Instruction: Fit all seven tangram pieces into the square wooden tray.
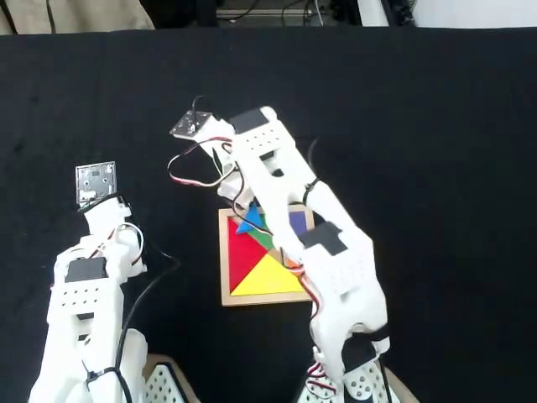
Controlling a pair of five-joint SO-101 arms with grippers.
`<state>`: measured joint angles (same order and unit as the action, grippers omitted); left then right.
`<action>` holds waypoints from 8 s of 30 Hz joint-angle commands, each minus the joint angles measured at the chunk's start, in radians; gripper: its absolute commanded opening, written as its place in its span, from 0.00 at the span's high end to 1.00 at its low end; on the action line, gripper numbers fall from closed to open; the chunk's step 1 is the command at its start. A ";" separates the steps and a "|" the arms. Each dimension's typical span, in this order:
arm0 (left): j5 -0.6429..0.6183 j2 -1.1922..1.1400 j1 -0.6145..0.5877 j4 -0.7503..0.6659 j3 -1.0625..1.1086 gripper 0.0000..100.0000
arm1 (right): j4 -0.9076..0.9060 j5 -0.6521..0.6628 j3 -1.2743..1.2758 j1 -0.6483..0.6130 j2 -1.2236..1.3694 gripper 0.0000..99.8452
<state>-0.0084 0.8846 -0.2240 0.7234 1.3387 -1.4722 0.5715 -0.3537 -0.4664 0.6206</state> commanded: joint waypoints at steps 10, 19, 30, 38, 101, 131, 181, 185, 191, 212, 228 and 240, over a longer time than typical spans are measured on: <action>-0.005 0.017 0.013 -0.015 -0.005 0.97 | -0.137 0.057 -0.107 0.098 0.047 0.99; -0.005 0.017 0.013 -0.015 -0.005 0.97 | -0.170 0.052 -0.097 0.120 -0.070 0.99; -0.005 0.017 0.015 -0.015 -0.004 0.97 | 0.051 0.052 0.278 0.054 -0.160 0.99; -0.005 0.017 0.016 -0.017 -0.001 0.97 | 0.087 0.051 0.274 0.009 -0.165 0.99; -0.005 0.017 0.013 -0.017 -0.001 0.97 | 0.012 -0.060 0.862 0.058 -0.889 0.99; -0.063 0.018 -0.120 -0.017 -0.019 0.97 | 0.318 0.066 1.135 -0.296 -0.659 0.99; 0.186 0.787 0.061 -0.086 -0.071 0.97 | 0.753 -0.368 1.478 0.466 -2.281 0.99; 0.169 0.853 0.016 -0.377 0.216 0.95 | 1.092 -0.370 1.710 0.531 -2.301 0.99; 0.166 0.853 0.028 -0.482 0.366 0.94 | 1.386 -0.370 1.920 0.552 -2.312 0.99; 0.150 0.864 -0.064 0.468 0.271 0.94 | 0.038 -0.390 1.814 0.624 -2.486 0.99; 0.149 0.864 -0.036 0.508 0.363 0.94 | 0.210 -0.566 2.041 0.563 -2.427 0.99; 0.149 0.864 -0.036 0.508 0.363 0.94 | 0.212 -0.563 2.041 0.563 -2.425 0.99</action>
<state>0.1419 1.7407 -0.2716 1.2467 1.6855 -1.2789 0.0146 1.6855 0.1089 -1.8052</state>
